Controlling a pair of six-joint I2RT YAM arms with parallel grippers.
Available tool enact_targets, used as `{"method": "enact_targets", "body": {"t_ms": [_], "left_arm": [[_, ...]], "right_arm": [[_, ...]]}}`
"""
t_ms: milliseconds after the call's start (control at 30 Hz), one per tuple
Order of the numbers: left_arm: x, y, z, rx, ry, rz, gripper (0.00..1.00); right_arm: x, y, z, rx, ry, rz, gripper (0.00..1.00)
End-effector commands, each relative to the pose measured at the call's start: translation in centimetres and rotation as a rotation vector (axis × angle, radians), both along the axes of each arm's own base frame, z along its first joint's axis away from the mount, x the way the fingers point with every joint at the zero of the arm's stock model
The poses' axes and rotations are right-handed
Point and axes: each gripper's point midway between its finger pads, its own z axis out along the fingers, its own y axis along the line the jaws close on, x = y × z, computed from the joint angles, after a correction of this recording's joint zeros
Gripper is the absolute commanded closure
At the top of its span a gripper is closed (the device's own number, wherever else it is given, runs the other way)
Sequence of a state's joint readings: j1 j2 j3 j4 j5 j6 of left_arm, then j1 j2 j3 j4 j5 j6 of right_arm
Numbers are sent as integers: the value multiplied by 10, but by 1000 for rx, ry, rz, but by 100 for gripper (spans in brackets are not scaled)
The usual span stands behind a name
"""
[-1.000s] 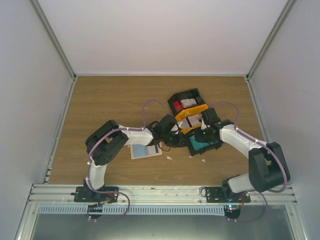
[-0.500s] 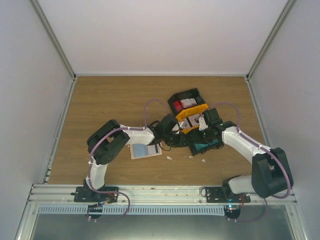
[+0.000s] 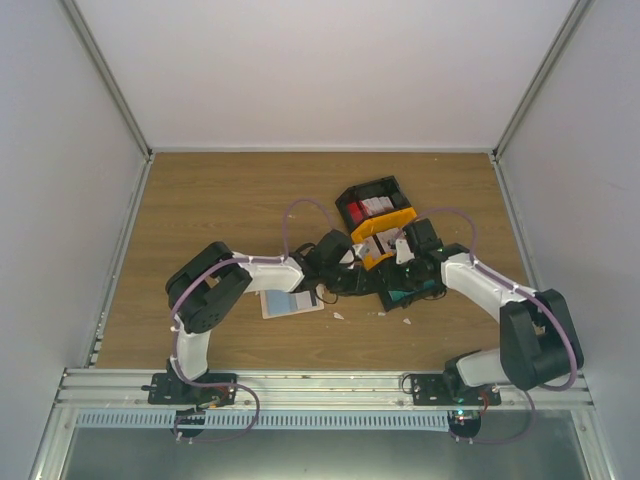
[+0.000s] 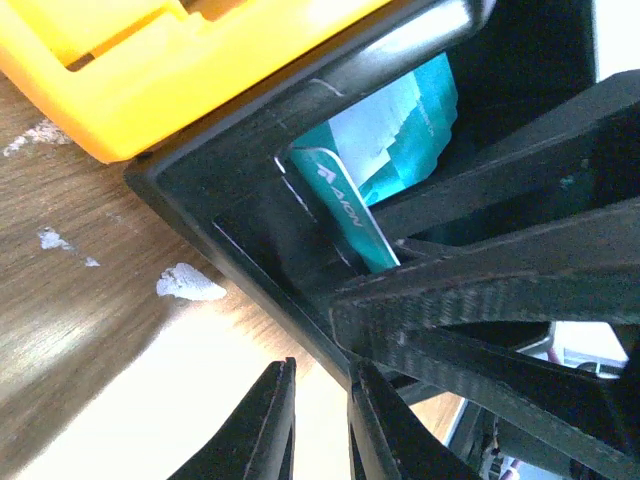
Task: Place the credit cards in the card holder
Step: Pick up the credit card from the storage box.
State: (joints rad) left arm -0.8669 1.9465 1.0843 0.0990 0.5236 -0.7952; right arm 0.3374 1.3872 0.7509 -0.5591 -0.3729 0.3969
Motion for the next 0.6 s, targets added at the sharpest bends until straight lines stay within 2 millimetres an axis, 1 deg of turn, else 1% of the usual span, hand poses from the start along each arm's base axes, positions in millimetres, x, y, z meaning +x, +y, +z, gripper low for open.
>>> {"method": "enact_targets", "body": {"t_ms": [0,100,233,300,367,400,467,567], "left_arm": [[8,5,21,-26,-70,27,81],[8,8,22,-23,-73,31,81],[8,9,22,-18,-74,33,81],[9,11,22,-13,-78,39,80],[8,15,26,-22,-89,51,80],[8,16,36,-50,-114,52,79],[8,17,50,-89,-148,60,77],[11,18,61,-100,-181,72,76]], "right_arm": [[1,-1,-4,-9,-1,-4,70],[1,-3,-7,-30,0,-7,67],[0,-1,-10,-43,4,8,68],[1,0,-8,-49,-2,11,72],[5,-3,-1,-65,-25,-9,83],[7,-5,5,-73,-47,-19,88],[10,-10,19,-87,-96,-43,93],[10,-14,33,-88,-135,-61,97]]}}
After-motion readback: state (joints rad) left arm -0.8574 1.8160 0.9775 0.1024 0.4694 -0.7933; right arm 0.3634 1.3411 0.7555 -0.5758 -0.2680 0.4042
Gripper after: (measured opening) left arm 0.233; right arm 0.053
